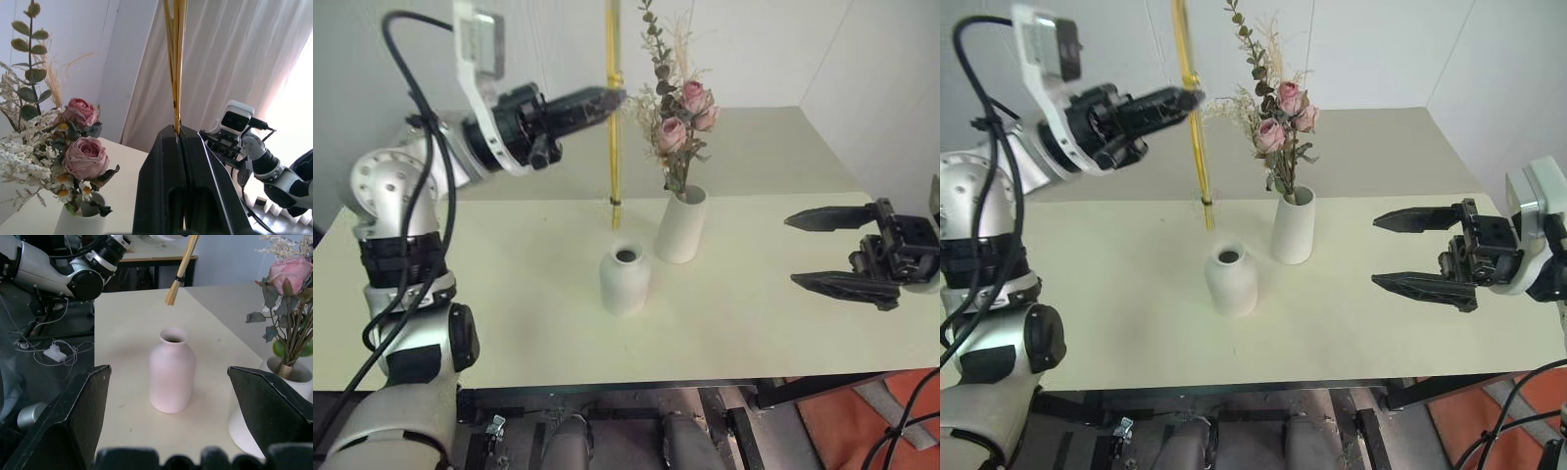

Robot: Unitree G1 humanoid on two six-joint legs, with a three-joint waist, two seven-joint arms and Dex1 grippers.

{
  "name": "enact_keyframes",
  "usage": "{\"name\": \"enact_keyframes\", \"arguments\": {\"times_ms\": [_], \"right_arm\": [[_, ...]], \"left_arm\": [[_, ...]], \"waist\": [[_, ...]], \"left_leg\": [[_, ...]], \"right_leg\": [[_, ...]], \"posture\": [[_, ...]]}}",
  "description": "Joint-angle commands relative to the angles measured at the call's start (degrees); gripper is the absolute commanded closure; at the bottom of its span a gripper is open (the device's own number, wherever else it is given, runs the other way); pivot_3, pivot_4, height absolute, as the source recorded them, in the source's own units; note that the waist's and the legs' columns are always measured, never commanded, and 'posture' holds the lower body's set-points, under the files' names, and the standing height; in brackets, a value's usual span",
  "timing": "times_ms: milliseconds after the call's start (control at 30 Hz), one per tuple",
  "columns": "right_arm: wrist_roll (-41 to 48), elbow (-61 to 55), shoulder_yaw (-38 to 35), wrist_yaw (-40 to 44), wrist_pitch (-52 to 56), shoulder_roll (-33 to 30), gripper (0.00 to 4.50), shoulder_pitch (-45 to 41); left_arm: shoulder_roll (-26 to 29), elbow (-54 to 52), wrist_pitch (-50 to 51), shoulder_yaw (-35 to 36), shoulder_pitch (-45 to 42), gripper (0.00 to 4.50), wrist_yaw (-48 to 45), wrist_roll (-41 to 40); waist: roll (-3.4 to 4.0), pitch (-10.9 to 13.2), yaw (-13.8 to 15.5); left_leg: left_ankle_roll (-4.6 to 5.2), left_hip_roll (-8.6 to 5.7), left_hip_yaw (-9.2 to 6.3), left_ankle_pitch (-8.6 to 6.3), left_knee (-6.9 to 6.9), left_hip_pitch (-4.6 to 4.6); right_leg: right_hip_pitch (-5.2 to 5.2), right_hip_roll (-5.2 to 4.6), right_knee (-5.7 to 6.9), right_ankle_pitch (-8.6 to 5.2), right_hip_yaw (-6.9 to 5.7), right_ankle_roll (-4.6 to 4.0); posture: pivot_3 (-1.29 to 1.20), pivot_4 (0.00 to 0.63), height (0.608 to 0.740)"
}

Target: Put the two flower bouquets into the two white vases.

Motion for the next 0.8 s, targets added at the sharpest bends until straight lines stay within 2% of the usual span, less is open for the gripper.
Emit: {"name": "enact_keyframes", "arguments": {"times_ms": [33,300,500,600,800], "right_arm": [[2.11,-2.50,-3.12,-0.67,0.77,-1.42,0.00,0.40],[3.46,-5.02,-5.66,-2.38,2.33,-1.91,0.00,3.81],[3.84,-5.63,-6.08,-3.04,2.33,-1.86,0.00,4.56],[3.79,-5.98,-6.10,-3.73,2.37,-1.54,0.00,4.96],[3.96,-6.12,-5.58,-4.81,2.59,-1.60,0.00,4.79]], "left_arm": [[-0.38,-2.29,-5.55,-3.27,1.00,4.48,-3.19,2.77],[-2.49,-3.28,-10.13,-7.78,3.96,4.48,-5.59,5.45],[-1.84,-4.56,-11.91,-9.15,6.23,4.48,-7.08,6.92],[-0.27,-5.39,-12.15,-9.93,8.14,3.91,-8.70,7.86],[1.94,-7.49,-13.12,-10.18,11.59,2.01,-10.60,8.83]], "waist": [[0.00,0.00,0.02],[0.00,0.00,0.09],[0.00,0.00,0.00],[0.00,0.00,-0.02],[0.00,0.00,0.08]], "left_leg": [[0.00,0.00,0.00,0.00,0.00,0.00],[0.00,0.00,0.00,0.00,0.00,-0.01],[0.00,0.01,0.00,0.00,0.00,0.01],[0.00,0.01,0.00,0.00,0.00,0.02],[0.00,0.01,0.00,0.00,0.00,0.01]], "right_leg": [[0.00,0.00,0.00,0.02,0.00,-0.03],[0.03,0.00,-0.01,0.00,0.00,0.00],[0.03,0.01,-0.01,-0.07,0.00,0.11],[0.03,0.01,-0.01,-0.07,0.01,0.12],[0.04,0.01,-0.03,-0.08,0.00,0.14]], "posture": [[0.00,0.150,0.740],[0.00,0.150,0.740],[0.00,0.150,0.740],[0.00,0.150,0.740],[0.00,0.150,0.740]]}}
